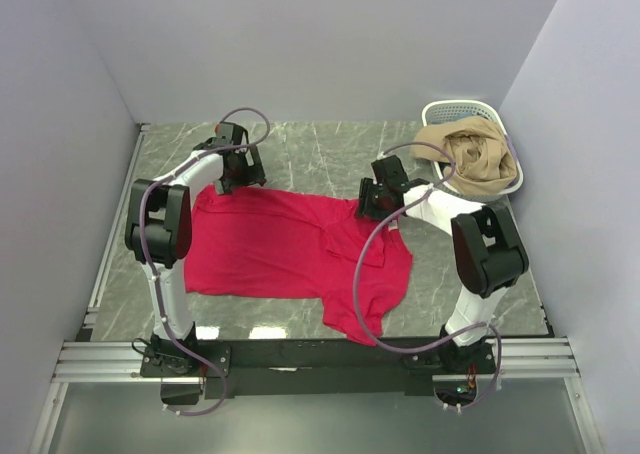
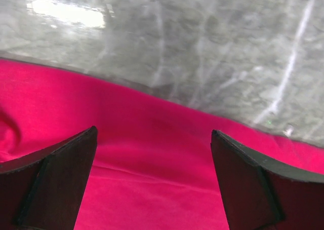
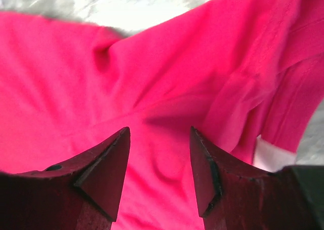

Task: Fold and stack the t-shirts
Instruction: Fold the tshirt

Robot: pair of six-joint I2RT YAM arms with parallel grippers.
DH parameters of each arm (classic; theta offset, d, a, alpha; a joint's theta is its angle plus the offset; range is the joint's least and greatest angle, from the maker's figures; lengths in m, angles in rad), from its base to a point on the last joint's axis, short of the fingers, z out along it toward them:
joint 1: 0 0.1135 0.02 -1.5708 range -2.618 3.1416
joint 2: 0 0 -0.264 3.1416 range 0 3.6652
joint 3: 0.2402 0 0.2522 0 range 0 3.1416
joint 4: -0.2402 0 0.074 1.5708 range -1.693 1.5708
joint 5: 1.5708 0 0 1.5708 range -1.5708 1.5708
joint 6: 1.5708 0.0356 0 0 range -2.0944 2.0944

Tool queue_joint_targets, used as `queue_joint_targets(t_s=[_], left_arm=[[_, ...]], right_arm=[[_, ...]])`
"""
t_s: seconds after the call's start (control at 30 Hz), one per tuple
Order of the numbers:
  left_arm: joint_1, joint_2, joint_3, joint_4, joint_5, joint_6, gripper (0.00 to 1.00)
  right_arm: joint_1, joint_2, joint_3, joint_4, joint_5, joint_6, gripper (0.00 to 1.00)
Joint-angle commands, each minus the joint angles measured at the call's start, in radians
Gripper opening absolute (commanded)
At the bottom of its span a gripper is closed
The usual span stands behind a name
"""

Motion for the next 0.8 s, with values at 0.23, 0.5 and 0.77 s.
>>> queue_joint_targets(t_s=[0.23, 0.5, 0.77], left_arm=[[0.05, 0.056, -0.005, 0.019, -0.014, -0.016, 0.99], [0.099, 0.102, 0.024, 0.009, 0.01, -0.017, 0.99], [0.136, 0.177, 0.098, -0.011, 0.041, -0.02, 0.99]], right_arm=[[-0.097, 0.077, 0.017, -0.026, 0.073, 0.013, 0.6], [-0.14, 0.16, 0.139, -0.078, 0.045, 0.062, 0.62], [-0.159, 0.197, 0.181, -0.138, 0.027, 0.079, 0.59]])
